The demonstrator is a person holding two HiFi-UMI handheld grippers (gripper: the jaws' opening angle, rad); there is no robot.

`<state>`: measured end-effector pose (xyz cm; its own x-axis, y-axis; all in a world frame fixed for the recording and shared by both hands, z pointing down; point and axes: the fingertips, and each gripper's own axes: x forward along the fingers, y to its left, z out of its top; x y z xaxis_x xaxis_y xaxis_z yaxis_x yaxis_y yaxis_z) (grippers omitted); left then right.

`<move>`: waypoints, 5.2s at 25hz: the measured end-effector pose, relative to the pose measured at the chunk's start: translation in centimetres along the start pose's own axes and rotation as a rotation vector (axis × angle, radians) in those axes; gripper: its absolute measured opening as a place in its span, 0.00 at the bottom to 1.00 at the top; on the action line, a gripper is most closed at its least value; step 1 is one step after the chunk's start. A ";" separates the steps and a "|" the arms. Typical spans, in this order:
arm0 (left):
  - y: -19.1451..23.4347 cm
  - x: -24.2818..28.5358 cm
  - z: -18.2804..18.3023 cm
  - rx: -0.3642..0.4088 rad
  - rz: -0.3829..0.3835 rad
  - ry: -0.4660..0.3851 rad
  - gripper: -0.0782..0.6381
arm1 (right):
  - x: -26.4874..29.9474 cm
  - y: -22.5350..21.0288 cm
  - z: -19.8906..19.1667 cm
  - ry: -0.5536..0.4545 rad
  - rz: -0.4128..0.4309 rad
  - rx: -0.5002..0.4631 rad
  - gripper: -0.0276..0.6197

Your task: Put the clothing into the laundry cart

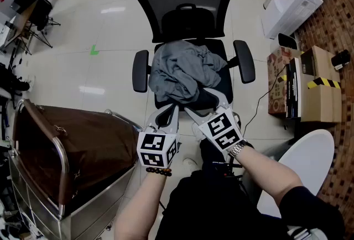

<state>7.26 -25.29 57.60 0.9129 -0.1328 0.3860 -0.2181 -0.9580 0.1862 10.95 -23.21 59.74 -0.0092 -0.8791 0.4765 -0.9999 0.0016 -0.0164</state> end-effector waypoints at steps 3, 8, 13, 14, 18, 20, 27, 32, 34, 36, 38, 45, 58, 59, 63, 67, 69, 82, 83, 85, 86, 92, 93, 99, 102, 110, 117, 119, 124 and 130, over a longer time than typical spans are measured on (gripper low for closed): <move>3.2 4.7 -0.7 0.002 0.009 0.010 0.11 | 5.0 -3.6 -1.7 0.033 0.006 0.013 0.58; 8.0 11.1 -4.6 -0.028 0.043 0.026 0.11 | 12.8 -6.9 -7.4 0.110 0.045 0.043 0.70; 12.1 16.9 -8.5 -0.066 0.086 0.048 0.11 | 19.6 -9.7 -13.1 0.185 0.078 0.034 0.80; 12.9 18.0 -9.1 -0.074 0.094 0.052 0.11 | 20.9 -10.3 -14.1 0.199 0.083 0.037 0.81; 15.5 20.9 -12.1 -0.099 0.130 0.069 0.12 | 25.1 -11.9 -17.9 0.253 0.097 0.039 0.84; 16.7 22.5 -13.8 -0.115 0.140 0.081 0.13 | 27.3 -12.7 -19.9 0.281 0.103 0.035 0.86; 21.6 33.5 -13.4 -0.181 0.174 0.246 0.25 | 35.5 -20.9 -23.8 0.433 0.180 0.102 0.95; 23.8 36.4 -15.7 -0.212 0.188 0.278 0.25 | 39.0 -22.0 -27.9 0.504 0.204 0.061 0.95; 24.4 37.0 -16.7 -0.219 0.192 0.285 0.25 | 40.1 -22.0 -29.3 0.521 0.207 0.051 0.95; 24.7 37.6 -17.5 -0.225 0.192 0.288 0.25 | 41.1 -22.0 -30.4 0.540 0.210 0.040 0.95; 25.0 38.2 -17.9 -0.229 0.193 0.287 0.25 | 42.0 -22.2 -31.6 0.565 0.212 0.033 0.95; 26.0 39.4 -19.2 -0.251 0.204 0.286 0.21 | 44.4 -23.0 -34.7 0.628 0.199 0.016 0.95; 25.7 38.2 -18.8 -0.270 0.214 0.276 0.12 | 43.8 -22.5 -32.9 0.647 0.244 0.069 0.27; 25.5 37.9 -18.4 -0.266 0.215 0.275 0.12 | 43.5 -22.6 -32.3 0.636 0.240 0.078 0.25; 25.1 36.5 -16.3 -0.253 0.223 0.262 0.11 | 41.8 -23.3 -28.7 0.562 0.210 0.104 0.24; 24.6 34.5 -14.0 -0.246 0.228 0.237 0.11 | 39.7 -23.1 -24.1 0.493 0.196 0.096 0.23; 24.0 33.6 -12.9 -0.241 0.230 0.225 0.11 | 38.3 -23.1 -21.8 0.461 0.188 0.089 0.23; 19.9 25.7 -3.5 -0.191 0.255 0.114 0.11 | 27.2 -23.1 -4.0 0.181 0.078 -0.003 0.23; 19.4 25.2 -3.0 -0.187 0.262 0.103 0.11 | 26.2 -23.1 -2.7 0.156 0.076 -0.013 0.23; 18.4 24.0 -2.0 -0.179 0.276 0.081 0.11 | 23.9 -22.9 -0.3 0.110 0.074 -0.033 0.23; 17.8 23.1 -1.5 -0.175 0.283 0.070 0.11 | 22.7 -22.6 1.0 0.088 0.073 -0.042 0.23; 15.6 18.0 2.8 -0.140 0.322 0.006 0.11 | 16.0 -20.5 8.9 -0.040 0.078 -0.090 0.23; 15.4 17.0 3.6 -0.134 0.329 -0.006 0.11 | 14.9 -19.9 10.4 -0.064 0.080 -0.101 0.23; 13.0 9.6 8.2 -0.105 0.374 -0.073 0.11 | 7.6 -15.4 19.0 -0.200 0.096 -0.165 0.23; 11.2 4.7 10.4 -0.101 0.396 -0.105 0.11 | 3.4 -12.1 22.6 -0.264 0.108 -0.196 0.23; 3.5 -9.0 12.4 -0.104 0.470 -0.241 0.11 | -9.5 -1.8 27.4 -0.453 0.182 -0.288 0.23; -1.0 -19.8 15.0 -0.065 0.547 -0.311 0.11 | -17.1 6.5 29.8 -0.453 0.278 -0.274 0.23; -2.5 -22.4 15.4 -0.042 0.584 -0.322 0.11 | -19.3 8.6 29.6 -0.419 0.309 -0.261 0.23; -6.1 -28.2 15.8 0.007 0.682 -0.341 0.11 | -24.6 13.2 30.6 -0.471 0.403 -0.311 0.23; -10.6 -32.2 12.8 0.002 0.822 -0.374 0.11 | -29.3 16.5 28.9 -0.532 0.527 -0.352 0.23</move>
<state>-15.45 -14.05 31.64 0.5220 -0.8494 0.0775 -0.8510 -0.5248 -0.0204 -4.85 -11.26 20.10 -0.5589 -0.8292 0.0019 -0.8127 0.5482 0.1973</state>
